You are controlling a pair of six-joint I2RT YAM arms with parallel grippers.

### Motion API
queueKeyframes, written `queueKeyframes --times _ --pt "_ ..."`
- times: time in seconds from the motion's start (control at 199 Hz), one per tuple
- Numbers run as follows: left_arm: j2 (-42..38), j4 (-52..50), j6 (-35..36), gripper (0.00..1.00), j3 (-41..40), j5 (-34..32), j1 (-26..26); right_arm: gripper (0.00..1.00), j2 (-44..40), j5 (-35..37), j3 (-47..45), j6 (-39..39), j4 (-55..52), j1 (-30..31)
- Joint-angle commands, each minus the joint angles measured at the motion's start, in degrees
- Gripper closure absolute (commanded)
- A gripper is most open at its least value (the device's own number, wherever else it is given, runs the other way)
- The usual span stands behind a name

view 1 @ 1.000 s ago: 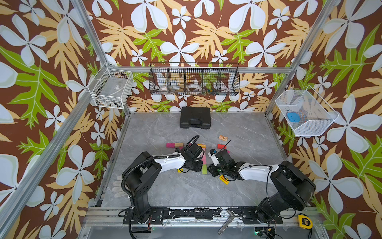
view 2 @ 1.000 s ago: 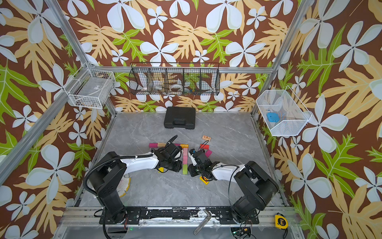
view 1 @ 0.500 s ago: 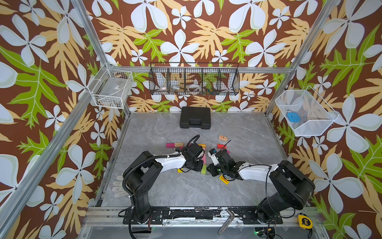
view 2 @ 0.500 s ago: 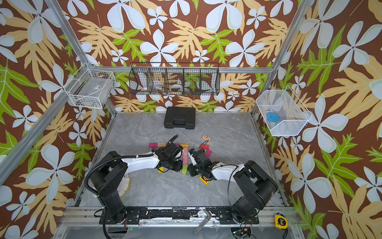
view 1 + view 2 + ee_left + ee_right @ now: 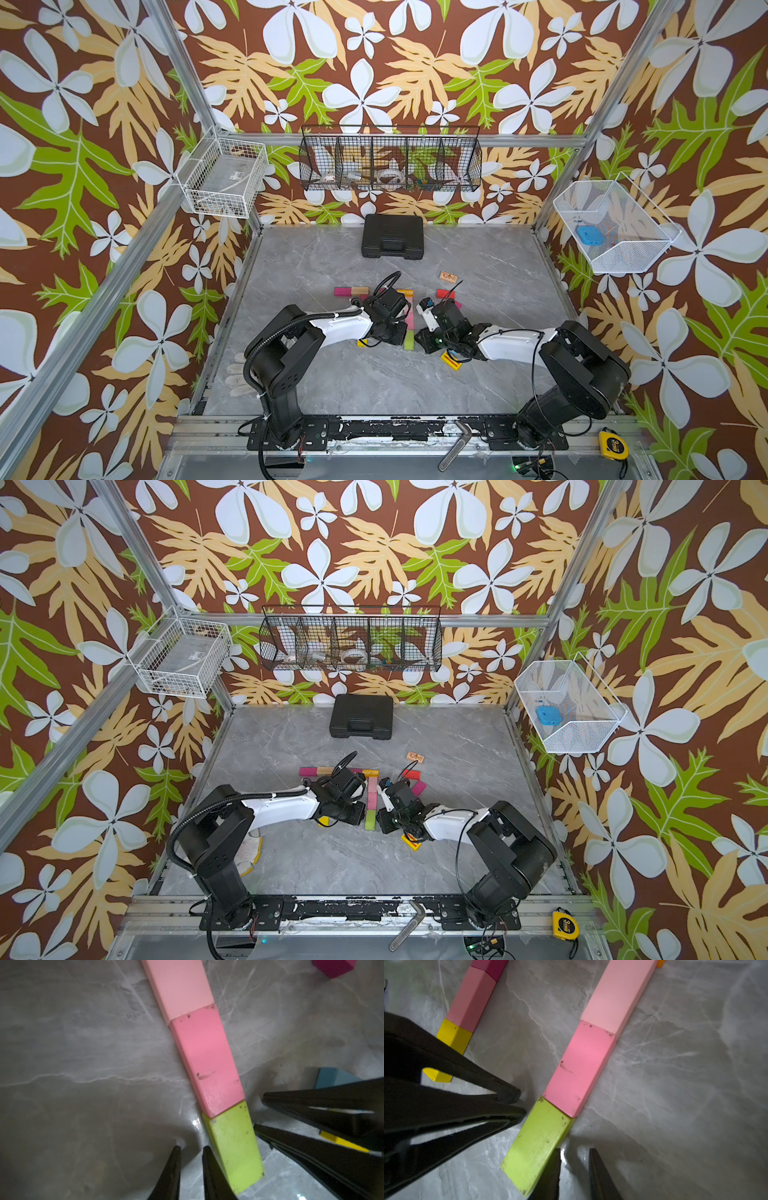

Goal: Assemble the number 7 with building blocks
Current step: Adjust the building block at the center of the board.

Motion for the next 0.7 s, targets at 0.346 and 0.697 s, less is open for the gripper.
queueKeyframes --times 0.346,0.697 --pt "-0.7 -1.0 0.6 0.78 -0.8 -0.5 0.0 0.71 -6.3 0.8 -6.0 -2.9 -4.2 0.1" --pt "-0.6 0.6 0.3 0.78 -1.5 0.4 0.0 0.59 -9.6 -0.8 -8.6 -4.8 -0.1 4.5"
